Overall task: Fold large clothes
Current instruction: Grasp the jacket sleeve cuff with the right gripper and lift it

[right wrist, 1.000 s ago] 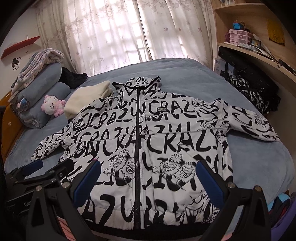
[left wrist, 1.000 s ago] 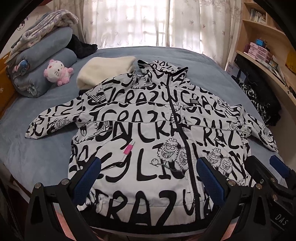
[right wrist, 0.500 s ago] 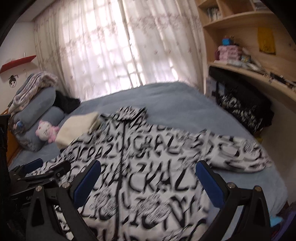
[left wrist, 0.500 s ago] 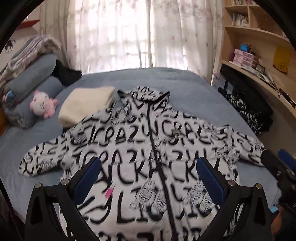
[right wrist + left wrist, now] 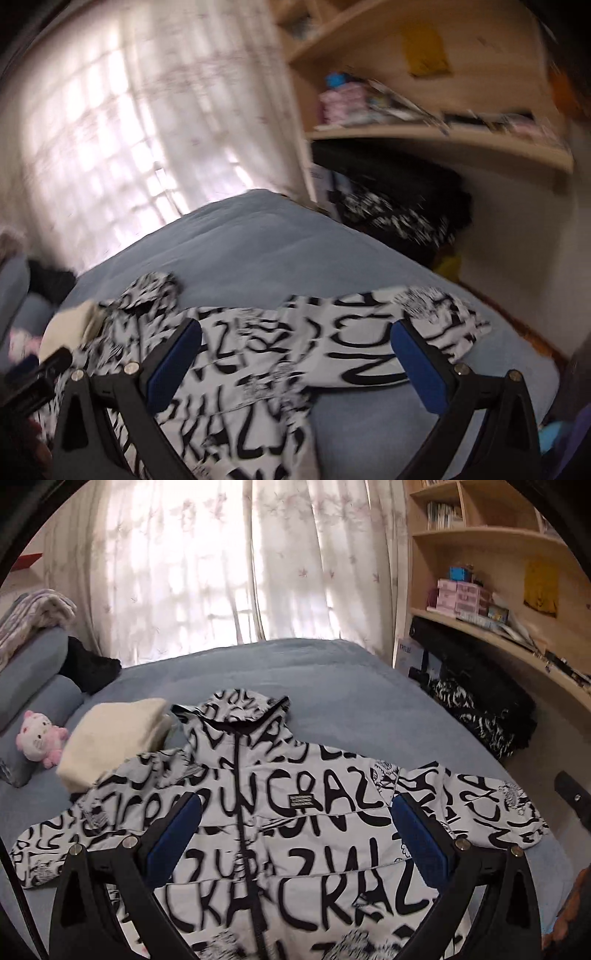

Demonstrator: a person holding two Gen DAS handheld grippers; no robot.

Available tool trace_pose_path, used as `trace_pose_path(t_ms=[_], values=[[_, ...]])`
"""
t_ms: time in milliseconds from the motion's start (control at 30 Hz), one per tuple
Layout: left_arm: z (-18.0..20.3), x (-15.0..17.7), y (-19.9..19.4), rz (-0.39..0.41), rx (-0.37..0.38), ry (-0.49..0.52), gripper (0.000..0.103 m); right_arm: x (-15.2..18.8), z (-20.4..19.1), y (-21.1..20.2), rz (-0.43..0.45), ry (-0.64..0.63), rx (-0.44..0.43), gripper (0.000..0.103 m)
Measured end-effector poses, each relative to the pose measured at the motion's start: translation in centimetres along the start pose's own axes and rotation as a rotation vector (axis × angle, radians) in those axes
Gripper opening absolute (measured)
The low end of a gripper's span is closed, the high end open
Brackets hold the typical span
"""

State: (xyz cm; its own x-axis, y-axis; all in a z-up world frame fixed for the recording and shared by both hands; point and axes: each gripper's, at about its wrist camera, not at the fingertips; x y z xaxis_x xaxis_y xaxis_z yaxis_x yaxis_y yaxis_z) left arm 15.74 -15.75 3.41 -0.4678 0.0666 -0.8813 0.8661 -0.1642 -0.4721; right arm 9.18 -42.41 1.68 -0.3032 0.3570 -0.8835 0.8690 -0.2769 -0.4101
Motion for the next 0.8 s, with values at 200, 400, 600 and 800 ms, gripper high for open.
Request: trace_pose_path(t_ms=[200,400,600,800], values=[[3.4,2.7,6.9,-0.117,0.036,-0.028,0.102,1.9,6.7,5.7,-0.127,0.132,0.144,0.102],[5.5,6.0,12.1,-0.218,0.058,-0.056,0.102,5.0,14.1,10.3,-0.253,0.35,0.247,0.102],[7.2,7.3,14.7,-0.235,0.037,-0.034,0.102,8.2,19.6,12.6,-0.313,0.596,0.304,0.096],[8.4,8.0,16.7,-0.271,0.045,-0.041,0.102,8.0,20.4,14.4,-0.304,0.607,0.325,0.086]])
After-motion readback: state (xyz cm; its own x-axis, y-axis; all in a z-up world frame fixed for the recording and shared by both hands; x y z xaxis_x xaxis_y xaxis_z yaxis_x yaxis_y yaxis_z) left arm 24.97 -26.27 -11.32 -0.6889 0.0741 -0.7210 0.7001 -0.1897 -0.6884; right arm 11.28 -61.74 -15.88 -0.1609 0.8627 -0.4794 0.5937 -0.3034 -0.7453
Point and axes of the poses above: each gripper's, at about its wrist camera, not at the fingertips, and y roughly the way its jaws point, z to its right, x to its underside, and after that the axes turned 8 degrees about z, right-handed
